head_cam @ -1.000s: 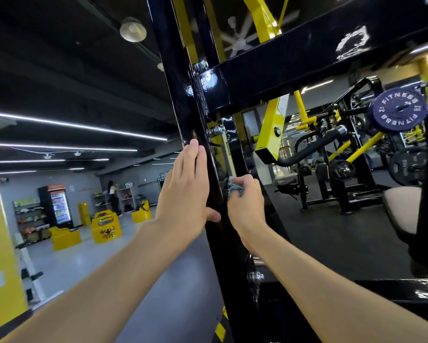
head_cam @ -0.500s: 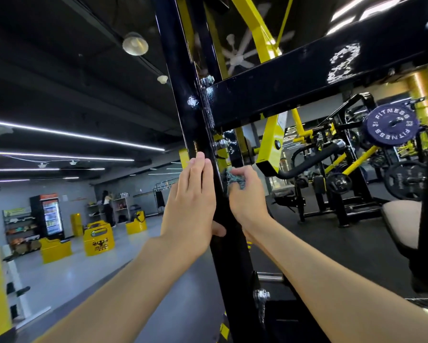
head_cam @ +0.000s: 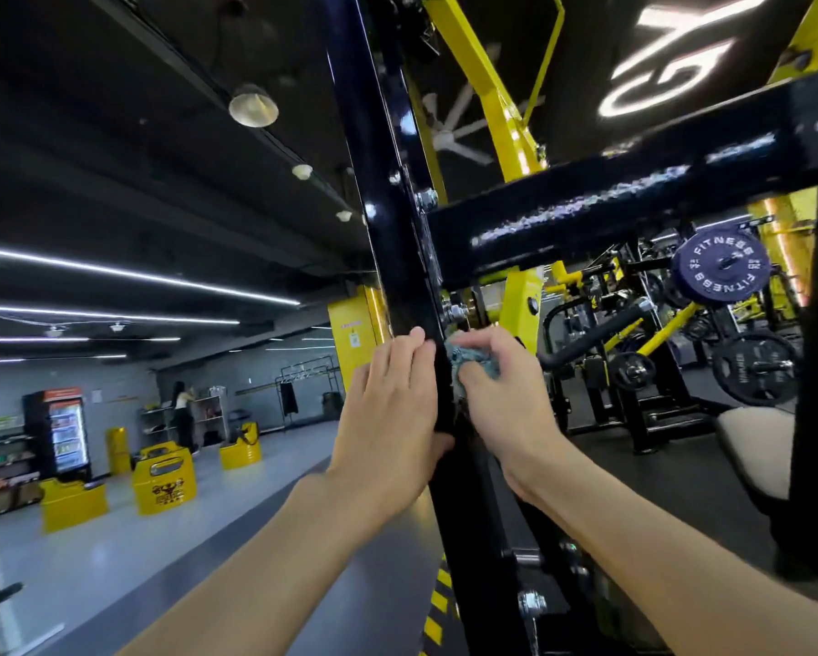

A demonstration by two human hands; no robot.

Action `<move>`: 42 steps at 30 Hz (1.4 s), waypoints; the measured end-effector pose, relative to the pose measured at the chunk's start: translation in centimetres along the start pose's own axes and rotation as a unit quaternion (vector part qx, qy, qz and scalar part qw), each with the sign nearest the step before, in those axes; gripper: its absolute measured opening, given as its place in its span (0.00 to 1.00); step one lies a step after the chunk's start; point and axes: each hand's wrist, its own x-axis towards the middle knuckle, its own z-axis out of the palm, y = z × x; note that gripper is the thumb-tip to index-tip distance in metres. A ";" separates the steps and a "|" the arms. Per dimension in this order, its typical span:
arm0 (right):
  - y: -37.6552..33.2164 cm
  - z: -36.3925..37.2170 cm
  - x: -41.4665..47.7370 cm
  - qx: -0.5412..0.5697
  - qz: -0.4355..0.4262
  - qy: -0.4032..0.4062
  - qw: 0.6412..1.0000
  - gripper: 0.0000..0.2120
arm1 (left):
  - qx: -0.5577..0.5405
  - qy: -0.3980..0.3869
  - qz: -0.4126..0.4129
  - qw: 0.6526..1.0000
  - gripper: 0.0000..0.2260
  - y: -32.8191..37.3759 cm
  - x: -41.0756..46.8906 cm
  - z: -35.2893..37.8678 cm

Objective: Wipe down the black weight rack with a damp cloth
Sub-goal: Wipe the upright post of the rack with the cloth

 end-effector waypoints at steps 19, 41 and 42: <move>-17.2 7.1 19.6 -0.148 0.227 0.054 0.961 0.13 | 0.024 -0.078 -0.057 0.995 0.58 -10.1 24.2 -16.5; -18.0 7.8 22.2 -0.109 0.431 -0.010 0.896 0.23 | 0.060 -0.135 -0.045 0.988 0.57 -11.2 29.4 -20.8; -17.9 7.8 22.2 -0.111 0.430 -0.018 0.896 0.23 | 0.065 -0.134 -0.045 0.988 0.57 -11.2 29.5 -20.8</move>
